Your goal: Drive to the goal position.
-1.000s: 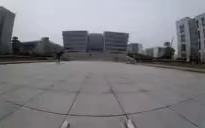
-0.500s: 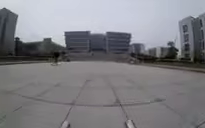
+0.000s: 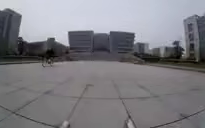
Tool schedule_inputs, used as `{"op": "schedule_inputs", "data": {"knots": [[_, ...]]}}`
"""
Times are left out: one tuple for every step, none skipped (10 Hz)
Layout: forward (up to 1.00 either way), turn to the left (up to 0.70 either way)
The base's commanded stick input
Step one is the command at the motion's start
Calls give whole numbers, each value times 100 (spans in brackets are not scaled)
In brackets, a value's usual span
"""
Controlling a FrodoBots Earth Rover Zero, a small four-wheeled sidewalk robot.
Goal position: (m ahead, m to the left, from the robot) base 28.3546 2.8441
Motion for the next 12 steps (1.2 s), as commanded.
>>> {"op": "schedule_inputs", "data": {"knots": [[100,-40],[100,-40],[100,-40],[100,-40],[100,-40],[100,-38],[100,0],[100,0],[100,7],[100,18],[100,3],[100,0]]}}
